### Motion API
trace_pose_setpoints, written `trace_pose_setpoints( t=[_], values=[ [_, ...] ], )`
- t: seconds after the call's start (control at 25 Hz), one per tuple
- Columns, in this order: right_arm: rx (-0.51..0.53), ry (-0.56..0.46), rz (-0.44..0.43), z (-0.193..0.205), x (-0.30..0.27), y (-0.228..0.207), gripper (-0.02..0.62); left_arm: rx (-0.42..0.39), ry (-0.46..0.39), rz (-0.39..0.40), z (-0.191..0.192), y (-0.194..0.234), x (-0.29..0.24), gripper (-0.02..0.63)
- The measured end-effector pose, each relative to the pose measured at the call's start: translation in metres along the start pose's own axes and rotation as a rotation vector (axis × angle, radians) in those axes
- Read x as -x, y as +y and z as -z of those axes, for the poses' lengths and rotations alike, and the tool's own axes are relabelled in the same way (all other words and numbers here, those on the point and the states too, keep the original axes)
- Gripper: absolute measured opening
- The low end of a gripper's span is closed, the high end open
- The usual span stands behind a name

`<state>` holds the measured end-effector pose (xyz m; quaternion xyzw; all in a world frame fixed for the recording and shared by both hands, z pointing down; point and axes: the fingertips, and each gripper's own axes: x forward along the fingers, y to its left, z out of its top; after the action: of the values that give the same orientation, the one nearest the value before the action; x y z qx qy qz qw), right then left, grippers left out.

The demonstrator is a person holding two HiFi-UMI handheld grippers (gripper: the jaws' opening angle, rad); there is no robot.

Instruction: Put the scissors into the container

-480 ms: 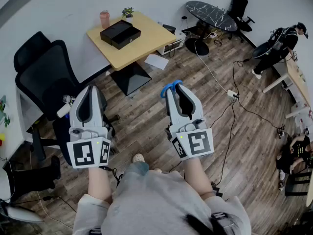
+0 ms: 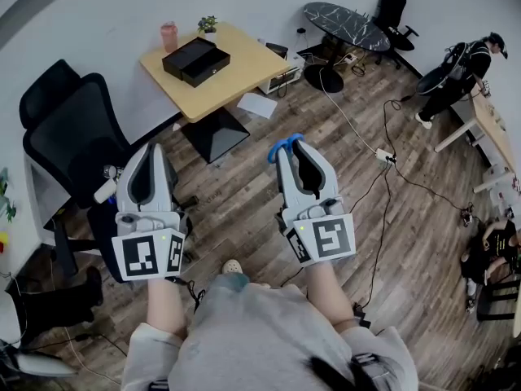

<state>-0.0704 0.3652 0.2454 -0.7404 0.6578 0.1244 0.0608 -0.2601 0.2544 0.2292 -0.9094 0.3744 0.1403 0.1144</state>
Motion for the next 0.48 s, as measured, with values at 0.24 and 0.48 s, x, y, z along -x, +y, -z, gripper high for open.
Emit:
trace_pose_setpoints(
  t=[0.24,0.48],
  values=[
    [0.006,-0.017,0.007,0.002,-0.021,0.003,0.074,-0.007,-0.001,0.022,0.007,0.011,-0.016,0.058],
    [0.003,-0.037,0.025,0.007,-0.045,0.009,0.074,-0.017,-0.023,0.02,0.011,0.031,-0.029,0.058]
  ],
)
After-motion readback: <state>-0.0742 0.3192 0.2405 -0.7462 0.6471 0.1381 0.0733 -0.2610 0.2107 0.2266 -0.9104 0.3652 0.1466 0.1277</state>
